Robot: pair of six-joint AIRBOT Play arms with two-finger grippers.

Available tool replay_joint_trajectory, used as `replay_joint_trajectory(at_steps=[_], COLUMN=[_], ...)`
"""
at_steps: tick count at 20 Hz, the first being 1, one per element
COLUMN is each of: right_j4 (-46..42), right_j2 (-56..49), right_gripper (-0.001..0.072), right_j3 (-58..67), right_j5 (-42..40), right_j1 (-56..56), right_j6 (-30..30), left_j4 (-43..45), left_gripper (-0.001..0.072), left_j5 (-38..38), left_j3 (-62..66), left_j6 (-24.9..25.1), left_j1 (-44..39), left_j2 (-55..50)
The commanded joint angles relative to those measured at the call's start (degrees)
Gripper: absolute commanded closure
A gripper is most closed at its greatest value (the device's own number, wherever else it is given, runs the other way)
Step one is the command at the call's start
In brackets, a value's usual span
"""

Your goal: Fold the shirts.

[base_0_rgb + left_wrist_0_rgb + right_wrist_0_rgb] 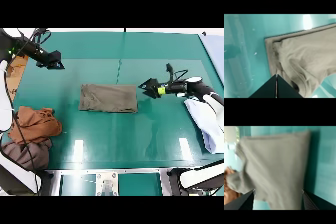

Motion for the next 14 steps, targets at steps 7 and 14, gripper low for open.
replay_joint_trajectory(at_steps=[7, 14], right_j4=[0.1, -9.8], right_j2=[-5.7, -0.1], right_gripper=[0.0668, 0.0696], right_j3=[7.3, 27.7], right_j5=[-4.4, 4.6], right_j1=[14.7, 5.1], right_j6=[1.4, 16.3], left_j4=[2.1, 2.1], left_gripper=[0.0684, 0.0684], left_j5=[-0.2, -1.2], left_j3=[-0.4, -0.4], left_j6=[-0.8, -0.7], left_j1=[0.0, 0.0], left_j2=[0.0, 0.0])
